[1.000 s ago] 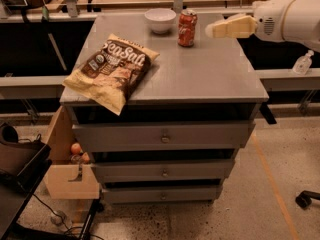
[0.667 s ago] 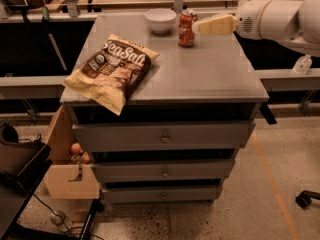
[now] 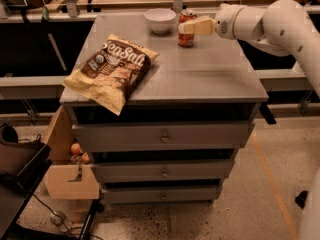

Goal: Pick coke can

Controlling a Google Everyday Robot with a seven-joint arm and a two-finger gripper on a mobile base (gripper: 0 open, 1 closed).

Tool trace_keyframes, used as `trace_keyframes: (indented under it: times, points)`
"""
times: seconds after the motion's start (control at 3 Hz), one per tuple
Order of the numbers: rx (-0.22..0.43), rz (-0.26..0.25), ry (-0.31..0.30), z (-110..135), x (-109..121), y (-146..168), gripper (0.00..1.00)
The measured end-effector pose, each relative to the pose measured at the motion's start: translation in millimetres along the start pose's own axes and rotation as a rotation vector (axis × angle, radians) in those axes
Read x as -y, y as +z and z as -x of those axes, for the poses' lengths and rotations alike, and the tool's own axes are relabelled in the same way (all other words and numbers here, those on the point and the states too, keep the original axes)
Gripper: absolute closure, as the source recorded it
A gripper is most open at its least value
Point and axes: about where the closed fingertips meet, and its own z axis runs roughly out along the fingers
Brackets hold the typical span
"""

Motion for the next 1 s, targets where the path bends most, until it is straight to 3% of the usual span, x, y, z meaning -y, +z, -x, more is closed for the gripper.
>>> trace_keyframes:
  times: [0.33, 1.0]
  points:
    - [0.006, 0.005, 0.017, -16, 7, 27, 0.00]
    - [0.088, 0.042, 0.113, -30, 17, 83, 0.00]
